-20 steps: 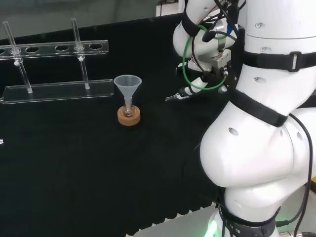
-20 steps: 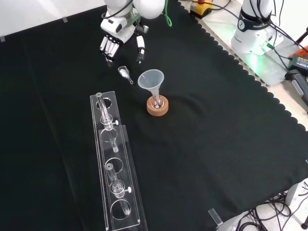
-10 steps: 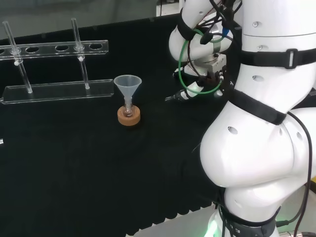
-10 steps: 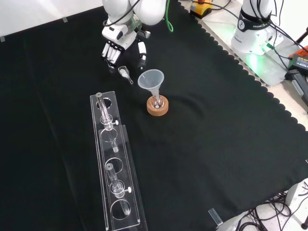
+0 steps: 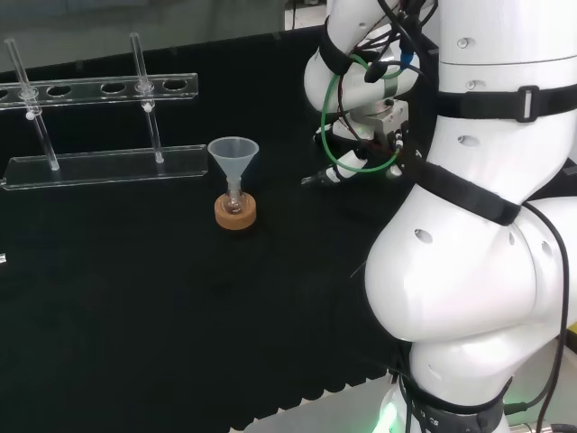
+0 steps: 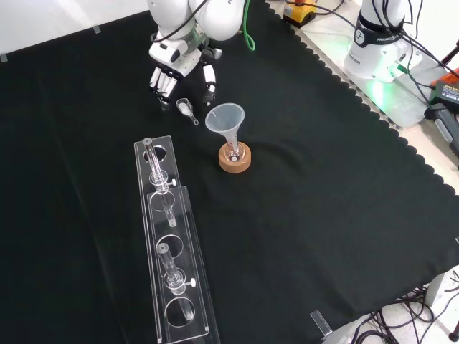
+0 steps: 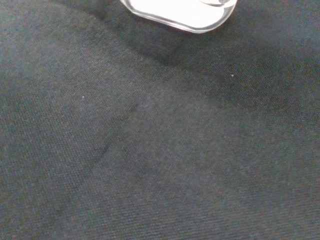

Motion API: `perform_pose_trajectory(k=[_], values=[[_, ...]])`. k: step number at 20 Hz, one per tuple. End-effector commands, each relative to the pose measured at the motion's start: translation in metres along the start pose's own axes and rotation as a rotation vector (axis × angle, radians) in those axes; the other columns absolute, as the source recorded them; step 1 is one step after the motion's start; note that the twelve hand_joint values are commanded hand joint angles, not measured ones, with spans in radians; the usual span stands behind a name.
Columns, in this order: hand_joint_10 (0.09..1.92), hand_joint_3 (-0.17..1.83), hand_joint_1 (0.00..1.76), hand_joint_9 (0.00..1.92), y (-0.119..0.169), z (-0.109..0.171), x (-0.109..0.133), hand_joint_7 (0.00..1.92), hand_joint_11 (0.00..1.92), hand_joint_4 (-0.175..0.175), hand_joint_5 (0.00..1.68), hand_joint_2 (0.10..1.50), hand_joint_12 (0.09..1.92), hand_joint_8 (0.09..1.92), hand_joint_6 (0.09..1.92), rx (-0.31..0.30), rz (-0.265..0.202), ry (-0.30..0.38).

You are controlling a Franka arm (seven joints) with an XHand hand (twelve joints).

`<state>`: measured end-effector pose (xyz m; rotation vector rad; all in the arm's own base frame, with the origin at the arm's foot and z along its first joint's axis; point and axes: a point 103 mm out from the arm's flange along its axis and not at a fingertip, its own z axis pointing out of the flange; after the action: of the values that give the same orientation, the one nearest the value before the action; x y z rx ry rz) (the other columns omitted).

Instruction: Pick up the weighing funnel.

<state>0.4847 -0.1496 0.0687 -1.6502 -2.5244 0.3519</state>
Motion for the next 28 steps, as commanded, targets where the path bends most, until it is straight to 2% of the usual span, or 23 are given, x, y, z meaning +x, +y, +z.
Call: perform_pose_trajectory(k=[1,11,13,15,25,28], values=[[0.67,0.39,0.40,0.67,0.003,0.009,0.000,0.66,0.43,-0.119,0.61,0.70,1.38,0.75,0.68,0.019,0.020,0.026],[0.67,0.39,0.39,0.67,-0.010,0.028,-0.037,0.66,0.43,-0.120,0.60,0.70,1.38,0.75,0.69,0.026,0.040,0.062],[0.67,0.39,0.39,0.67,-0.010,0.030,-0.037,0.67,0.43,-0.120,0.60,0.70,1.38,0.75,0.69,0.030,0.047,0.065],[0.67,0.39,0.39,0.67,-0.002,0.027,-0.022,0.67,0.43,-0.121,0.60,0.70,1.38,0.75,0.70,0.034,0.045,0.053],[0.67,0.39,0.39,0.67,0.005,0.029,-0.017,0.67,0.43,-0.123,0.61,0.70,1.38,0.75,0.70,0.042,0.043,0.051],[0.68,0.39,0.39,0.68,0.004,0.029,-0.020,0.72,0.44,-0.125,0.63,0.70,1.37,0.77,0.73,0.021,0.041,0.059]])
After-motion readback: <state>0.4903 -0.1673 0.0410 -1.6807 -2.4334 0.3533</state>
